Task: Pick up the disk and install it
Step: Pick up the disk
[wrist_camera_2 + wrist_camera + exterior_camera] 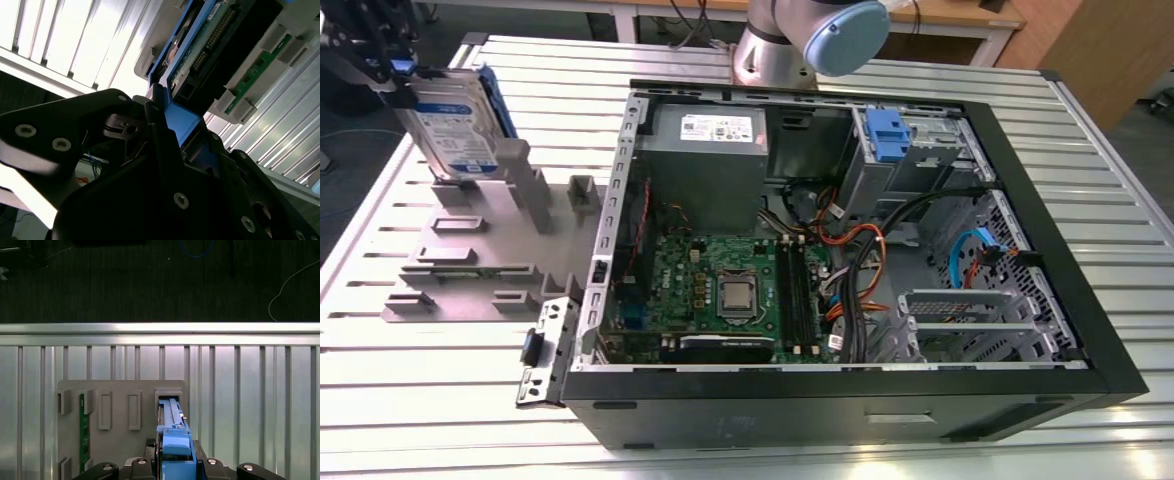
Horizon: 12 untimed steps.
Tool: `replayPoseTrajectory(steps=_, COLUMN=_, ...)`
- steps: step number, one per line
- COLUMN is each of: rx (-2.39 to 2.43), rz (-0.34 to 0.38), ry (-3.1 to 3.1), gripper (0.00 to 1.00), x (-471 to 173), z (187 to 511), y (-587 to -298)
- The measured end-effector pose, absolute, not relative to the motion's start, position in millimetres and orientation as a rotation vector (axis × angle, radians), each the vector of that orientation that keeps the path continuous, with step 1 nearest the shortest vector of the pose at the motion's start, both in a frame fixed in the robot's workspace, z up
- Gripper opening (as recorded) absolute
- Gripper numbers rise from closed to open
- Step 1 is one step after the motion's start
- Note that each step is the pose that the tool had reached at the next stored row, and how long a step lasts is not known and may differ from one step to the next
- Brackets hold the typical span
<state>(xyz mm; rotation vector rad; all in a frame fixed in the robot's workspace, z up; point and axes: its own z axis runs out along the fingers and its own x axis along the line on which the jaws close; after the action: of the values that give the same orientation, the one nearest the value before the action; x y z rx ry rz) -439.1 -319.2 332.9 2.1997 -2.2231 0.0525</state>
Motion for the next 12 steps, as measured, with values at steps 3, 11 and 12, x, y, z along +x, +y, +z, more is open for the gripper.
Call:
replayPoseTrajectory(steps=3, rx=2.200, rz=0.052, ry=-2.223, gripper=0.36, x=-439.1, z=334.0, y=-319.2)
replayPoseTrajectory(steps=11, rx=2.200, rz=0.052, ry=-2.223, gripper=0.36, x=-439.1, z=337.0, y=-319.3)
replayPoseTrajectory(steps=12, rx=2.200, rz=0.052, ry=-2.223, gripper=0.36, x=-439.1, z=337.5, y=-319.3)
